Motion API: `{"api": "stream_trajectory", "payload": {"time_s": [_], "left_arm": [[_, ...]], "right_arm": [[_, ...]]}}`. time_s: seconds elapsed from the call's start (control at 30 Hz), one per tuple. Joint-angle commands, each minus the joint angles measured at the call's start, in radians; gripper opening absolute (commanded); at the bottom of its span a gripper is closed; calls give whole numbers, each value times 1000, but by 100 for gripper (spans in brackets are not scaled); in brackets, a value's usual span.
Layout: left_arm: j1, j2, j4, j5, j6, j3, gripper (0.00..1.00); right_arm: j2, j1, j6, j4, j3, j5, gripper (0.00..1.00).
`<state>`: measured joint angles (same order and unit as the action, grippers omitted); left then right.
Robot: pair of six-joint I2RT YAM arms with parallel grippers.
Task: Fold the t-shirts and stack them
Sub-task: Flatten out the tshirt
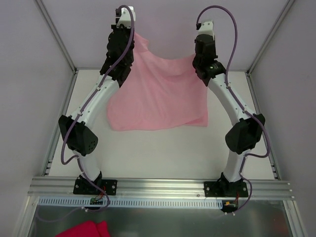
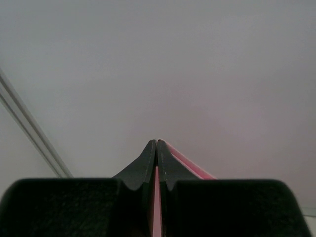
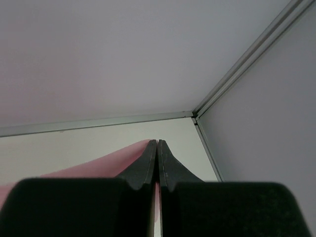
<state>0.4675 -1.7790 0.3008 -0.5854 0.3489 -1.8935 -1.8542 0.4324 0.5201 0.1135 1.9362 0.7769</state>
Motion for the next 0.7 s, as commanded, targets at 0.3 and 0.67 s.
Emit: {"api": "stream_trajectory", "payload": {"time_s": [0.3,0.67], "left_arm": [[-14,41,-50,168,-162,-216,0],[302,642,147,171,-33,419,0]], "right_arm": [[234,6,144,-264,-51,-91,1],[662,295,343,-311,-359,31,1]]}}
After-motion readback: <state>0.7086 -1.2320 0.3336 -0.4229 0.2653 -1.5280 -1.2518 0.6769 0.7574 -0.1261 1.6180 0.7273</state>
